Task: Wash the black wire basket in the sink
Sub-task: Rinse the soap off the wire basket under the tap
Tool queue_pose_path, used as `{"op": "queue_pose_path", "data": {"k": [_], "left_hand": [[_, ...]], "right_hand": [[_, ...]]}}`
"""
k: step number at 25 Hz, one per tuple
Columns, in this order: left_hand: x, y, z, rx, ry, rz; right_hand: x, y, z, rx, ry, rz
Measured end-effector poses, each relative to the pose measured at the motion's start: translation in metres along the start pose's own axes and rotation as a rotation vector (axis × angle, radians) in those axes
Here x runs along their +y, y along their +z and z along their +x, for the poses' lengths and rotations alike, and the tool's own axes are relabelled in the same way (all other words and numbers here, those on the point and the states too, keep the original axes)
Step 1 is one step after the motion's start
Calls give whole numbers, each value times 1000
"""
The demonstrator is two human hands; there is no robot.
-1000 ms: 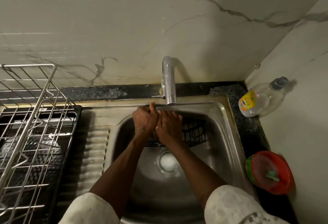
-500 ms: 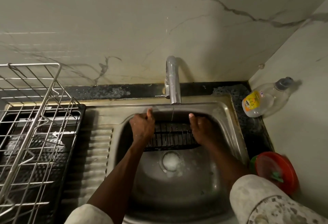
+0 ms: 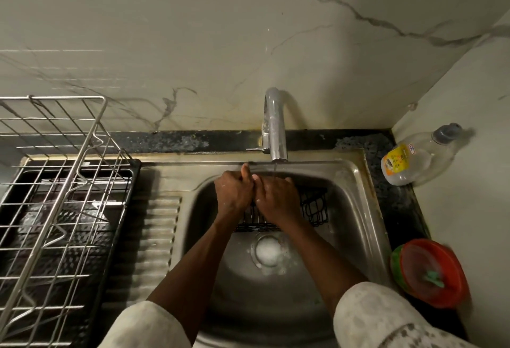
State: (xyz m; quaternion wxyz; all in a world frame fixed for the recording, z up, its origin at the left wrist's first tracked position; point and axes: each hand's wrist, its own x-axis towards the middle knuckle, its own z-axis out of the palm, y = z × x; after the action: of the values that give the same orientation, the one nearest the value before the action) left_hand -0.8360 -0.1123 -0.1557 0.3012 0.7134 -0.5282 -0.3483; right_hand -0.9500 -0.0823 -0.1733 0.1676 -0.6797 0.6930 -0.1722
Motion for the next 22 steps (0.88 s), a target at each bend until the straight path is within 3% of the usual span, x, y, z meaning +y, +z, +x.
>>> {"op": "queue_pose_path", "data": {"k": [4,8,10,14,17,22], "left_hand": [[12,2,-20,-120,323,86],[23,33,-34,-112,615,666],[27,42,-44,-130,709,815],[21,41,-51,-122,960,702],[16,34,-38,-159,1033,598],[36,32,-21,-399,1154,529]], "right_hand": [[44,-7,11,79,176,174],[73,-6,15,119,93,304],[87,-4,16,189,23,319],[89,1,12,299,16,321],[84,-4,12,284,31,378],[88,-5,8,183,141,316]]}}
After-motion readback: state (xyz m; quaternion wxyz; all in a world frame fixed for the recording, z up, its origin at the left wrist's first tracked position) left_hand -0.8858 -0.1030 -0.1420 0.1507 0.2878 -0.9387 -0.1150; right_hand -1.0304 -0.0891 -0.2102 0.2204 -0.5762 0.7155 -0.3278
